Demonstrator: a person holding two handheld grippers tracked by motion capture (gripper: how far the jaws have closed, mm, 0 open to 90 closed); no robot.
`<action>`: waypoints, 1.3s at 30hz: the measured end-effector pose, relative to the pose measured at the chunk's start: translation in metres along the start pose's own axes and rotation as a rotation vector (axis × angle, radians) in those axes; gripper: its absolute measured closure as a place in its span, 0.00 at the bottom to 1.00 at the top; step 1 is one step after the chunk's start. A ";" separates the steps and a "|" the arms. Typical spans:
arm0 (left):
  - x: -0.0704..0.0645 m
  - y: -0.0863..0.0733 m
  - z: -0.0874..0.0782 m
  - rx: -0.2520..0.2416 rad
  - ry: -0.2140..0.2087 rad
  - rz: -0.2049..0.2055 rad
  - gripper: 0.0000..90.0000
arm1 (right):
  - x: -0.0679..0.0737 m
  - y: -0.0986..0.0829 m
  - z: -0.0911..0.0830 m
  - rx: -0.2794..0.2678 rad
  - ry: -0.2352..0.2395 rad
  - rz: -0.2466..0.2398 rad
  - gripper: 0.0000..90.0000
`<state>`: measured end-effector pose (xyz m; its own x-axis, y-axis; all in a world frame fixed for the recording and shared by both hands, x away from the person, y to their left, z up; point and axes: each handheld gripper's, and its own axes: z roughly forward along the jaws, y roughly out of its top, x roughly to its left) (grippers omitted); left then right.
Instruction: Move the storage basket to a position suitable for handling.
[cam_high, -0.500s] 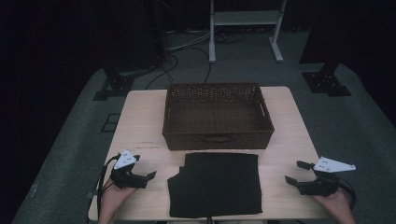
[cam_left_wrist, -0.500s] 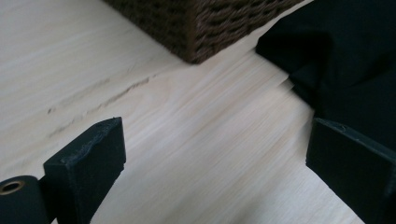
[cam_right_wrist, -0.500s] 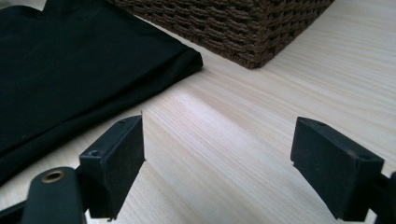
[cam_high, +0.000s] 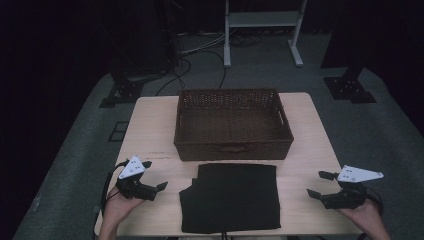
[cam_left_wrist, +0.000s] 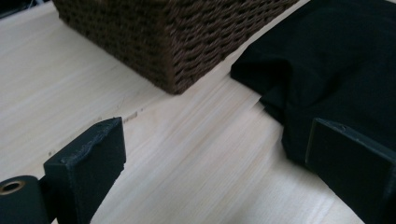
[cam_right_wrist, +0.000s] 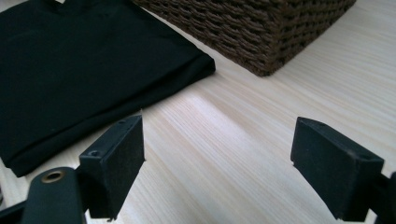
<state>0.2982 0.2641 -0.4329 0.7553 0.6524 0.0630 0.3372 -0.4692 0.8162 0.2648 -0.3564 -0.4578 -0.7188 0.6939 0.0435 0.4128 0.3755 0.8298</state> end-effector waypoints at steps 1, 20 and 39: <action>-0.002 0.004 -0.001 -0.005 -0.006 0.010 0.04 | 0.001 0.004 -0.001 0.003 0.003 0.005 0.18; -0.019 0.031 0.001 0.028 -0.065 0.101 0.04 | 0.023 0.047 -0.013 0.017 0.053 -0.097 0.18; -0.029 0.053 0.008 0.065 -0.114 0.148 0.04 | 0.038 0.084 0.005 0.082 0.134 -0.186 0.18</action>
<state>0.2982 0.2154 -0.3962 0.8567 0.5037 0.1109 0.2507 -0.5946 0.7639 0.2746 -0.2953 -0.3888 -0.8520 0.5228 -0.0278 0.3067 0.5414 0.7828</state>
